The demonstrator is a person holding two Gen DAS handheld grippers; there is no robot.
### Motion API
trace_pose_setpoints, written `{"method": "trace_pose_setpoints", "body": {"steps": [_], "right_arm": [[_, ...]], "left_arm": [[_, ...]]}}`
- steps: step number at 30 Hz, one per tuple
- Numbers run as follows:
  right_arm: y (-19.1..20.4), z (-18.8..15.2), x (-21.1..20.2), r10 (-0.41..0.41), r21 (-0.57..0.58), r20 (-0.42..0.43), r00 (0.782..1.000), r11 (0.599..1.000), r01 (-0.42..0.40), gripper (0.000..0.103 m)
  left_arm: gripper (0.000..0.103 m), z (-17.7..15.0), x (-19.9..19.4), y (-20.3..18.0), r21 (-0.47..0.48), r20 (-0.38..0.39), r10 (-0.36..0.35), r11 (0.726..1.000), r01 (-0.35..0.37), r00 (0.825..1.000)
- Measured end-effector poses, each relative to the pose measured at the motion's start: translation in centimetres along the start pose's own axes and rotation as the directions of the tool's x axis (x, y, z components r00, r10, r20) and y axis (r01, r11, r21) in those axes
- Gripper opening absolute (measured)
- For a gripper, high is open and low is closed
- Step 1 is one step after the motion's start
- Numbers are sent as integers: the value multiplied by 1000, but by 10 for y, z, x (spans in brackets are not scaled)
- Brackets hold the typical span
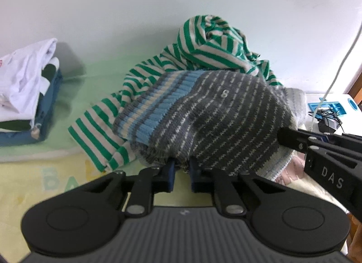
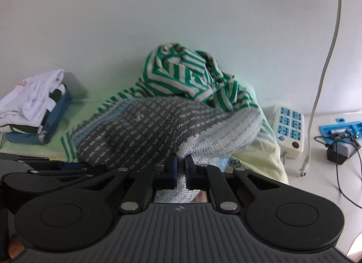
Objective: Fold clothes
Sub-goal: 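Close the right gripper on the grey sweater edge while the left gripper closes beside it, then lift the grey sweater with both grippers and pull it off the striped garment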
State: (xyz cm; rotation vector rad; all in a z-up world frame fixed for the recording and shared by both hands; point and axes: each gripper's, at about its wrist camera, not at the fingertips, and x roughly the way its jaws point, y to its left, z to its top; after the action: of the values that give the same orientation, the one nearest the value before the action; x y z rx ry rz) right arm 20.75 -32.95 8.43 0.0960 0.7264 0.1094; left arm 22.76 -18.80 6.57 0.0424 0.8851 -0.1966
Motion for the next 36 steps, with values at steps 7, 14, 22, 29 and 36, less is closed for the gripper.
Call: {"method": "trace_pose_setpoints", "body": {"steps": [7, 14, 22, 29, 36], "right_arm": [[11, -1, -34, 33, -8, 33, 999, 999, -33, 7], [29, -20, -67, 70, -16, 37, 997, 997, -70, 6], [38, -41, -94, 75, 5, 35, 997, 997, -76, 6], [36, -75, -113, 78, 21, -12, 997, 997, -77, 6], [31, -97, -114, 33, -45, -61, 998, 998, -35, 6]], "left_arm": [[0, -15, -40, 6, 7, 38, -9, 1000, 9, 999], [0, -47, -71, 19, 20, 16, -6, 1000, 6, 1000], [26, -103, -74, 17, 61, -47, -74, 995, 77, 996], [45, -116, -65, -6, 87, -49, -154, 984, 158, 987], [0, -124, -59, -28, 156, -66, -162, 973, 171, 985]]}}
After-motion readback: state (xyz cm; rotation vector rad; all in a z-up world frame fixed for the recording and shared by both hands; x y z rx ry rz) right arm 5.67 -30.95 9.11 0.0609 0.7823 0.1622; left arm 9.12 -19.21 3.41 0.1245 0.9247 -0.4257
